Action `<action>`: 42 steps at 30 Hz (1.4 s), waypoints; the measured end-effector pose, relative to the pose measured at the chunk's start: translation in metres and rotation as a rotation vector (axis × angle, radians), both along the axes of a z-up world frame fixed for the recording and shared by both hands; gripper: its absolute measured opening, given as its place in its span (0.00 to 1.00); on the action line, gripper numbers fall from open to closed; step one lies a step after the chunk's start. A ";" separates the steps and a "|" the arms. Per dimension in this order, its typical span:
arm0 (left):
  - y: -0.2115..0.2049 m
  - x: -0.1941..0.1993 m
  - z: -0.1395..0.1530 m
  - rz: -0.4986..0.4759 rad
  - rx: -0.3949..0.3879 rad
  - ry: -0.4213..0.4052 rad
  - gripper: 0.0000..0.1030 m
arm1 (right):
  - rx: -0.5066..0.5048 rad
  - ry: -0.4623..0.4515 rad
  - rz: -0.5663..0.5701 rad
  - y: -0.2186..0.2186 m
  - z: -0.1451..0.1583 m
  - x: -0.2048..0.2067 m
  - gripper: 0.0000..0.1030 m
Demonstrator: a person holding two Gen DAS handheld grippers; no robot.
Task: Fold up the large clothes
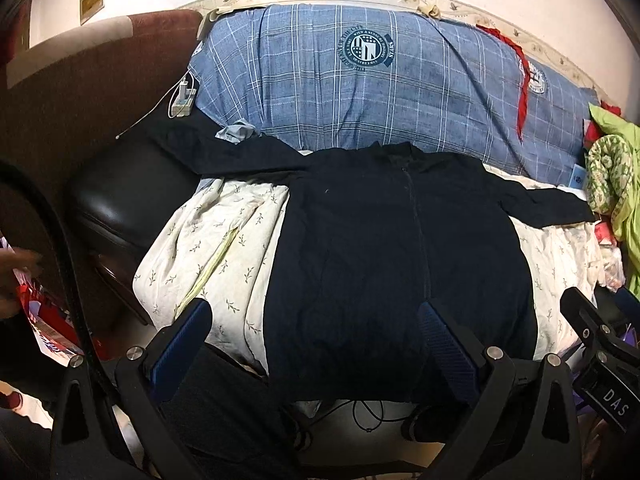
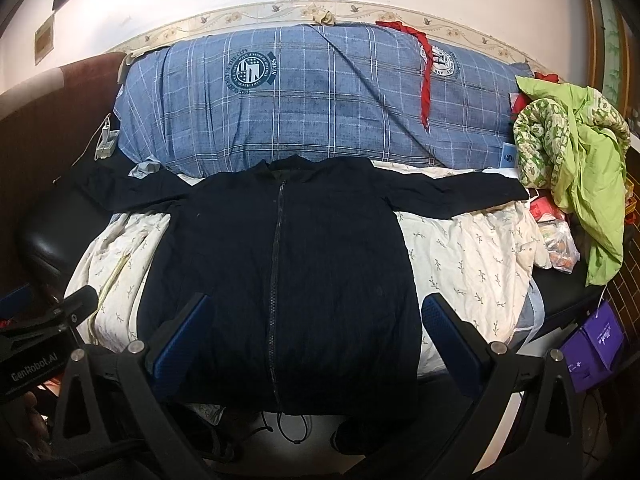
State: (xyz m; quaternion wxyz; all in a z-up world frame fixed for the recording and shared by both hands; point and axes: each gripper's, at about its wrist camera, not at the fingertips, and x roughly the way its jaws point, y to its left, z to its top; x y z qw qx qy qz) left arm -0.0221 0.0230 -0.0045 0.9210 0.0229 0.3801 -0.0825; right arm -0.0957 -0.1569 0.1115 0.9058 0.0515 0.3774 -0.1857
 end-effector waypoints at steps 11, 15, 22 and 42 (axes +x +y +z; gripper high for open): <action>-0.018 0.011 -0.001 -0.021 -0.015 -0.015 1.00 | 0.000 0.011 -0.013 -0.007 0.000 0.001 1.00; -0.040 0.028 -0.006 -0.047 -0.005 0.021 1.00 | -0.008 0.017 -0.012 -0.015 0.000 0.001 1.00; -0.045 0.050 -0.012 -0.043 0.059 0.045 1.00 | 0.066 0.026 -0.028 -0.034 -0.015 0.021 1.00; -0.017 0.141 -0.020 0.120 -0.036 0.035 1.00 | 0.141 0.075 0.047 -0.049 -0.041 0.079 1.00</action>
